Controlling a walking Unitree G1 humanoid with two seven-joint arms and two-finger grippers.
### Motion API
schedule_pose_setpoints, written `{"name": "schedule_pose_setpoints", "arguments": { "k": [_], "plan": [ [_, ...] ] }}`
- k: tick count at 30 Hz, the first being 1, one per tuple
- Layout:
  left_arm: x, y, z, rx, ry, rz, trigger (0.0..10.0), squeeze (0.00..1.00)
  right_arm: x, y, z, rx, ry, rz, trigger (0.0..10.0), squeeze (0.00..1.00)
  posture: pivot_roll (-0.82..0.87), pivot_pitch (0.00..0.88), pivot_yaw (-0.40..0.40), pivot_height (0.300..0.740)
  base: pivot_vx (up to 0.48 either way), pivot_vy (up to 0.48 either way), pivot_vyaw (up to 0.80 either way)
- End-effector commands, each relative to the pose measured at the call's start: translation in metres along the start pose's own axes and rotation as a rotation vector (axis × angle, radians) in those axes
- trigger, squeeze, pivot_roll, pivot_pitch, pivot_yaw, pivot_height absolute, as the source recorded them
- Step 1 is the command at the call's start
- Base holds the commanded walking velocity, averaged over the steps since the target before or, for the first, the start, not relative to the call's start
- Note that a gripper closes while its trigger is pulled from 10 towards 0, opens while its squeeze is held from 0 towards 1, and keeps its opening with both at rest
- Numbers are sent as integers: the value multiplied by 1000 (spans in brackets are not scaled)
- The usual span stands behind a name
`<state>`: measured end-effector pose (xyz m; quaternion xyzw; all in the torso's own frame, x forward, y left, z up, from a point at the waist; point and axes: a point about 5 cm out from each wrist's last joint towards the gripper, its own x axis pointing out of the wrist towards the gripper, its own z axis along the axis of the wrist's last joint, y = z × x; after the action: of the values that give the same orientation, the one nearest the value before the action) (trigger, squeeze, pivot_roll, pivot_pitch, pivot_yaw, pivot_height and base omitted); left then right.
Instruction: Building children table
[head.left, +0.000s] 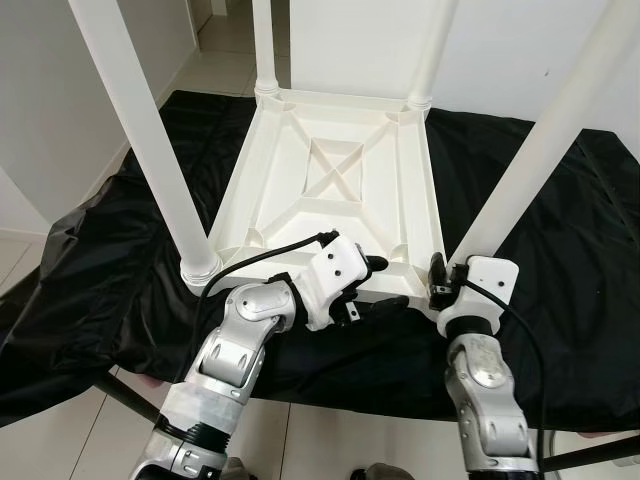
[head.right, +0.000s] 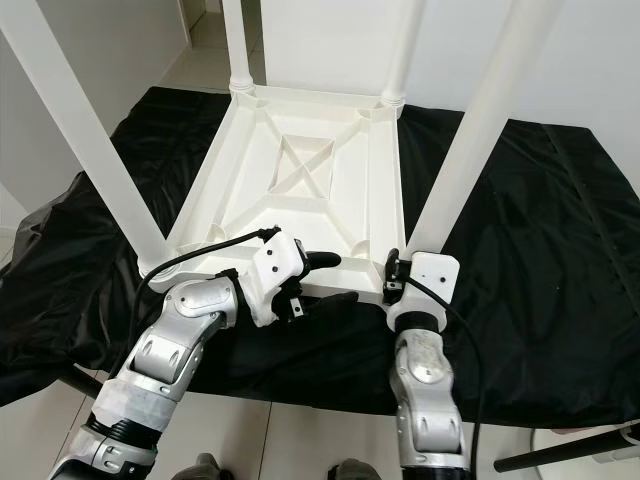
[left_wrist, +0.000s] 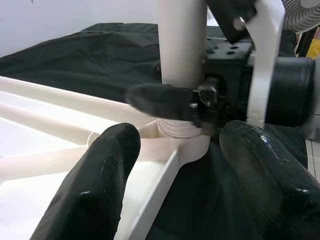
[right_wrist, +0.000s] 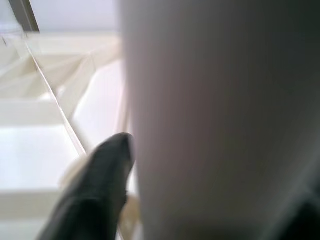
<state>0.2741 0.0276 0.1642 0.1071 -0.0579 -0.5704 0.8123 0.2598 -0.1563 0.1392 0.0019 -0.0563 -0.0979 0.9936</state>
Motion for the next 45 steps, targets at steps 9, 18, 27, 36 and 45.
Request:
{"name": "schedule_pose_setpoints", "arguments": {
  "k": [9, 18, 27, 36, 45],
  "plan": [
    [0, 17, -1, -9, 9, 193, 10000, 0, -4, 7, 12, 33, -48, 165, 10000, 0, -1, 38, -11, 740, 0, 0, 0],
    [1, 16, 1, -7, -5, 168, 10000, 0, -17, 4, 13, -65, -50, 450, 10000, 0, 6, 48, -23, 740, 0, 0, 0],
    [4, 9, 8, 20, -29, 30, 10000, 0, -23, -18, 13, -110, 1, 655, 10000, 0, 15, 65, -18, 740, 0, 0, 0],
    [7, 10, 8, 43, -18, 2, 10000, 0, -23, -31, 8, -157, 59, 714, 4353, 0, 19, 75, -10, 740, 0, 0, 0],
    [12, 14, 9, 63, -7, 0, 10000, 0, -17, -34, 5, -133, 61, 668, 0, 0, 27, 92, -6, 740, 0, 0, 0]
  ]
}}
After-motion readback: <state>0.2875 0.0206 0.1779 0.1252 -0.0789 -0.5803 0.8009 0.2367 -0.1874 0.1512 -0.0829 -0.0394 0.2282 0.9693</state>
